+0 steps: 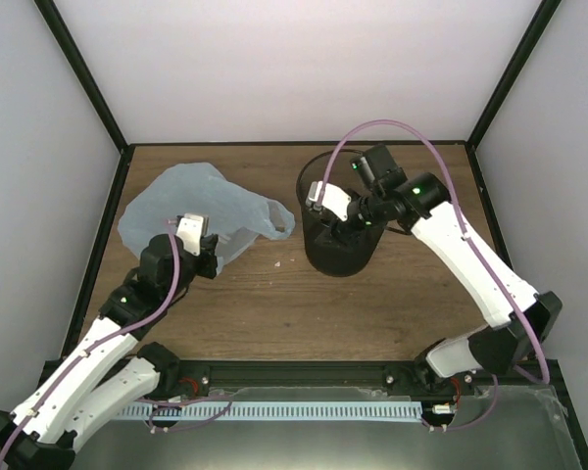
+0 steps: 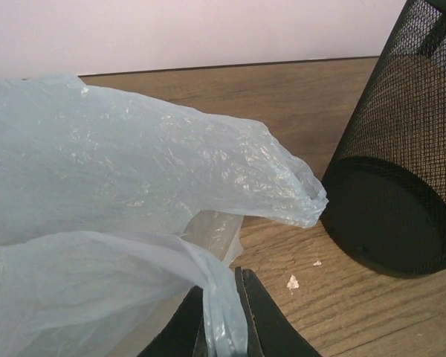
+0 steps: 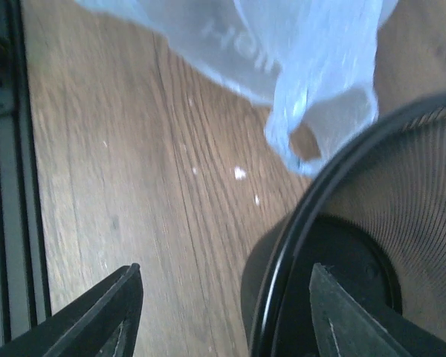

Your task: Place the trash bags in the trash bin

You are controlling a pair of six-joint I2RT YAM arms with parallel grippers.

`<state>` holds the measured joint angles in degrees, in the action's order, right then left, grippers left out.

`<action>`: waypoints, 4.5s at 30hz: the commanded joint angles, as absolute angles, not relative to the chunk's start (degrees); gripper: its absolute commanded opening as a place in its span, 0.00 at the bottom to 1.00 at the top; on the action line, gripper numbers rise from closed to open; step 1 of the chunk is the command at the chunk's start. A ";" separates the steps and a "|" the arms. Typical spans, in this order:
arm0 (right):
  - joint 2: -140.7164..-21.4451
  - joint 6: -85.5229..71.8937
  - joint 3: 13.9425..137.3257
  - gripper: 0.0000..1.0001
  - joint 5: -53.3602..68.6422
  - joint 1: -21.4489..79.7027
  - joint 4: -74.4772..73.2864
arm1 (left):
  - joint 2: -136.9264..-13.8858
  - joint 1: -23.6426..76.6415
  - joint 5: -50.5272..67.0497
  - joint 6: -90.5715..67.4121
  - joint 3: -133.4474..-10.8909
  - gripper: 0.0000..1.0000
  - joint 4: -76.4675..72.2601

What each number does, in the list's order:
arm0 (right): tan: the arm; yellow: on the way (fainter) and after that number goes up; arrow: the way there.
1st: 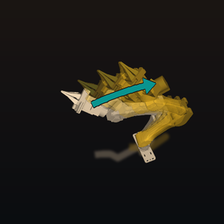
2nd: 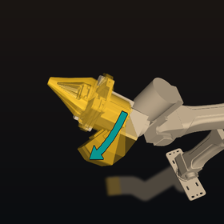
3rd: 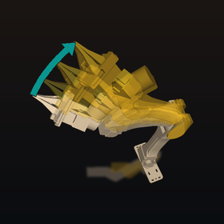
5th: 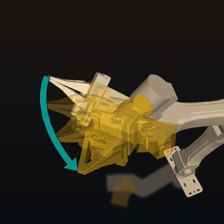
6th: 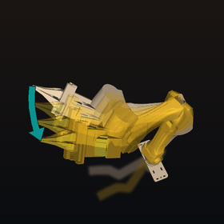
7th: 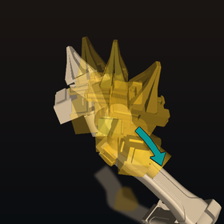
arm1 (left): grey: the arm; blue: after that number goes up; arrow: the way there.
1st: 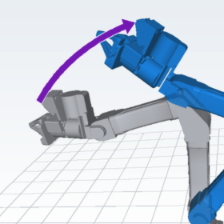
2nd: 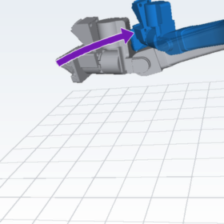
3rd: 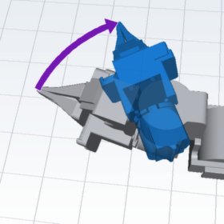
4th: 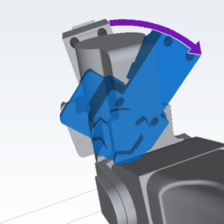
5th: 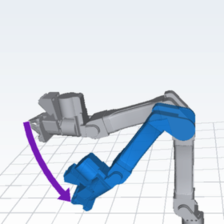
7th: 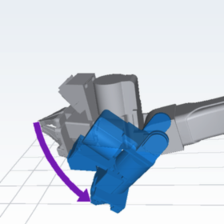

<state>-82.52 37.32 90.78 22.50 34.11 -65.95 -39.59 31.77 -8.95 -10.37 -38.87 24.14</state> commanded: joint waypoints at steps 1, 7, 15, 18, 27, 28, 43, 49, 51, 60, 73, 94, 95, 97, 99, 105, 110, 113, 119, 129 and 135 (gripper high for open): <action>-76.72 33.00 93.35 0.64 32.34 34.54 -59.03 | -38.20 31.73 -10.94 -10.52 -38.84 0.05 23.39; -75.64 32.45 86.04 0.61 34.11 35.56 -50.45 | -39.36 31.73 -12.14 -12.51 -44.15 0.04 29.86; -79.25 31.09 82.78 0.57 24.52 44.13 -44.61 | -40.69 31.82 -9.28 -19.38 -57.30 0.04 40.49; -80.15 29.60 83.11 0.60 20.78 45.33 -42.58 | -41.55 31.80 -9.87 -19.94 -62.67 0.04 43.50; -83.43 22.81 84.54 0.64 11.72 45.45 -37.75 | -42.30 31.79 -14.03 -20.08 -72.49 0.04 50.89; -84.03 22.12 85.05 0.64 10.98 45.45 -37.78 | -42.08 31.77 -14.35 -20.12 -73.04 0.04 51.37; -80.66 20.66 79.09 0.82 27.34 45.44 -43.97 | -40.90 31.82 -14.48 -20.88 -74.20 0.04 53.08; -76.96 22.21 73.91 0.79 29.30 45.43 -43.70 | -40.56 31.82 -14.33 -21.48 -74.16 0.04 53.42; -74.75 23.06 73.74 0.79 28.94 45.44 -43.41 | -40.61 31.82 -14.11 -21.79 -74.22 0.04 53.44; -71.02 22.00 62.93 0.74 29.90 46.81 -38.30 | -42.36 31.82 -12.75 -23.94 -75.21 0.04 53.40; -70.16 21.21 50.32 0.74 28.50 51.10 -23.61 | -42.39 31.82 -12.76 -25.64 -75.26 0.04 53.57; -72.15 17.96 65.64 0.05 25.43 51.42 -20.74 | -43.45 31.81 -14.36 -23.66 -77.64 0.04 55.93; -72.56 17.87 67.72 0.04 25.40 51.37 -21.48 | -43.88 31.80 -14.29 -23.31 -78.46 0.04 56.10; -73.99 17.85 72.19 0.02 25.25 51.33 -22.28 | -44.82 31.82 -14.09 -22.40 -80.06 0.04 56.31; -75.71 18.04 76.80 0.01 24.90 51.33 -22.22 | -46.45 31.82 -14.05 -21.43 -81.71 0.04 56.34; -83.13 19.47 92.97 0.01 22.50 51.09 -23.39 | -49.06 31.82 -12.84 -18.96 -86.88 0.04 55.91; -89.06 21.66 107.99 0.01 19.62 50.47 -25.01 | -51.88 31.82 -10.80 -17.03 -93.85 0.04 55.28; -92.40 23.11 117.22 0.01 18.26 50.24 -26.36 | -54.48 31.82 -9.12 -16.04 -98.64 0.04 54.19; -95.64 27.42 129.80 0.01 12.41 50.19 -22.62 | -60.00 31.82 -3.39 -15.64 -107.20 0.04 51.74; -93.62 34.73 135.83 0.01 2.30 50.13 -16.34 | -65.45 31.81 4.45 -16.99 -112.72 0.04 45.17; -88.35 37.06 128.69 0.01 -5.78 48.74 -14.75 | -68.66 31.87 11.25 -20.03 -111.09 0.04 40.13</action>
<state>-92.23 34.41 132.14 1.93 49.82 -16.82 -66.96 31.77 4.84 -17.63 -111.44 45.36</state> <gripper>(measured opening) 0.011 0.039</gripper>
